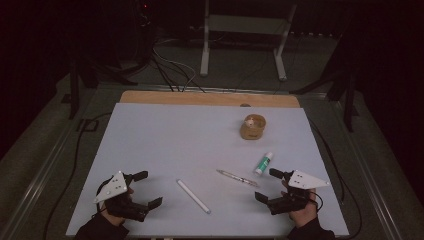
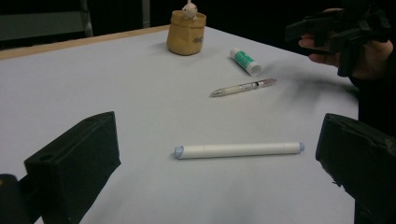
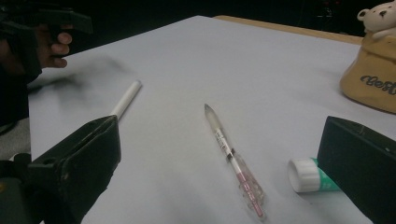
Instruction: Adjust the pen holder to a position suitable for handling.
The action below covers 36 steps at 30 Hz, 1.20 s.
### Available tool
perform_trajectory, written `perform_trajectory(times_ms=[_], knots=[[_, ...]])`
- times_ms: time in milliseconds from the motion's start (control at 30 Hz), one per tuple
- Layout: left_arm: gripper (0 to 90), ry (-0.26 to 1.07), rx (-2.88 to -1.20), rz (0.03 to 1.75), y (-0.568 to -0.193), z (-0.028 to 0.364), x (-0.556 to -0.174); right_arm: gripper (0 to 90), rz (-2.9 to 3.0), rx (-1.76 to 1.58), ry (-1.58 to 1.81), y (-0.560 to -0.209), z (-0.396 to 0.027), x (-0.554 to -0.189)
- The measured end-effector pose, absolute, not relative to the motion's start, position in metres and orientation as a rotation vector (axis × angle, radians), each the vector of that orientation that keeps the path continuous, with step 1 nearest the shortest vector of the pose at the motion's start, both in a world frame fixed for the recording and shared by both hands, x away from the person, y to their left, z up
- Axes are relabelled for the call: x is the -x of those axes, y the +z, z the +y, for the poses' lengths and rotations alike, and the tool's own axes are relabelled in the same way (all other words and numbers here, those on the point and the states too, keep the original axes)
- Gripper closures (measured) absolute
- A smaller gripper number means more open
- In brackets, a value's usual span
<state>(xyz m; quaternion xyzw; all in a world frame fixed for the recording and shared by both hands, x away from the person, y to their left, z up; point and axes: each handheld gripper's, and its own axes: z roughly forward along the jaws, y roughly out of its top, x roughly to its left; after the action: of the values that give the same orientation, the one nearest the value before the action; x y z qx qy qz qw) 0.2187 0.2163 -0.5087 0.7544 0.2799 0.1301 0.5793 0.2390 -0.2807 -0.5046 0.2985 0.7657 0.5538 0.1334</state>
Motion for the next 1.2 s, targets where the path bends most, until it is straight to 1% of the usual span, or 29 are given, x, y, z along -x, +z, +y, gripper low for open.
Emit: perform_trajectory(times_ms=[367, 700, 900, 1200], knots=[[0.2, 0.298, -1.754, 0.658, -0.508, 0.215, -0.220, 0.0, 2.238, -0.871, 1.593, -0.506, -0.283, -0.237], [0.3, 0.290, -1.759, 0.651, -0.509, 0.215, -0.220, 0.0, 2.296, -0.866, 1.550, -0.504, -0.274, -0.236], [0.3, 0.290, -1.754, 0.654, -0.509, 0.217, -0.220, 0.0, 2.315, -0.833, 1.558, -0.488, -0.263, -0.232], [0.3, 0.280, -1.745, 0.650, -0.509, 0.217, -0.220, 0.0, 2.284, -0.795, 1.621, -0.453, -0.258, -0.240]])
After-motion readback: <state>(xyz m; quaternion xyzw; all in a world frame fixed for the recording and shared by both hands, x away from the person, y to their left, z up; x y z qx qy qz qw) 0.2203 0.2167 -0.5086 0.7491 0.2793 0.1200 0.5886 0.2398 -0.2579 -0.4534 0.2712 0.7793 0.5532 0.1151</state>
